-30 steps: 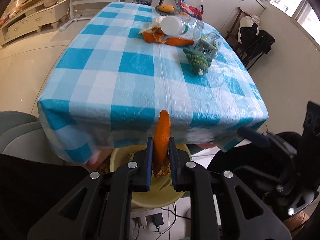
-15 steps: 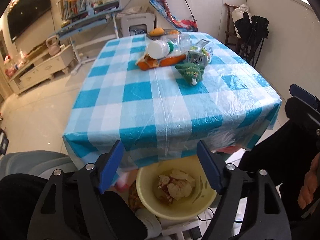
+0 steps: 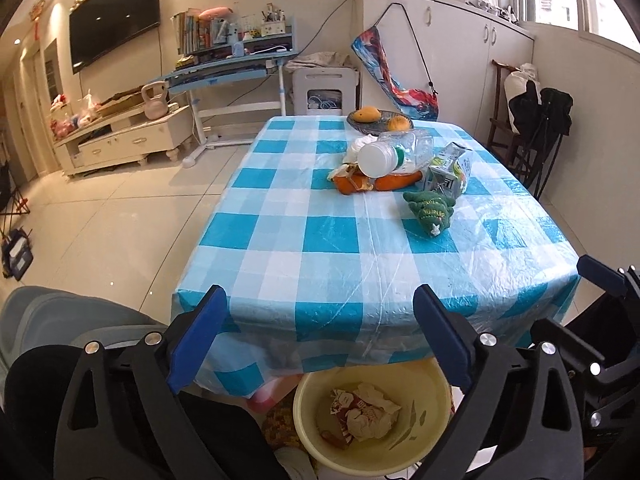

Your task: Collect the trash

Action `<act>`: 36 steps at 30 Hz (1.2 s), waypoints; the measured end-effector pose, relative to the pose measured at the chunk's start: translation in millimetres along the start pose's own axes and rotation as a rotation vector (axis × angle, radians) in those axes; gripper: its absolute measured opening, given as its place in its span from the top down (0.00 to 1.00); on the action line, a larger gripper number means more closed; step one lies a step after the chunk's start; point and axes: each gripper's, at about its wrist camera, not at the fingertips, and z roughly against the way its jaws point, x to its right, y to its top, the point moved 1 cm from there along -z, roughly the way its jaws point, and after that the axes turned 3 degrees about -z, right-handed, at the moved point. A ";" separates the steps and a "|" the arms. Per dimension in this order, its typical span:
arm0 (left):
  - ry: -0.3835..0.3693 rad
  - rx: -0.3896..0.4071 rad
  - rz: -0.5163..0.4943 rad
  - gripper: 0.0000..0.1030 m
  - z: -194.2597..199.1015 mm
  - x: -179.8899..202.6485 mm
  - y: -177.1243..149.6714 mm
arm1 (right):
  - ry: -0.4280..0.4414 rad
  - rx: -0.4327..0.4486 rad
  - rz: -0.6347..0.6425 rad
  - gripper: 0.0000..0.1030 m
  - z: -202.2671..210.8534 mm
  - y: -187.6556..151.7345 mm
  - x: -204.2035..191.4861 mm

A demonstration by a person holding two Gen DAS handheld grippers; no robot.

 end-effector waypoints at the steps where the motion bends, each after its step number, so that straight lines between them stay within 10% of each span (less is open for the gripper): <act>1: 0.001 -0.001 0.013 0.11 -0.4 -2.4 0.2 | -0.002 -0.003 0.002 0.07 -0.8 -0.3 -0.7; 36: -0.019 0.067 0.065 0.07 11.9 -8.6 3.4 | -0.016 -0.034 0.069 0.07 -9.6 -3.8 -18.5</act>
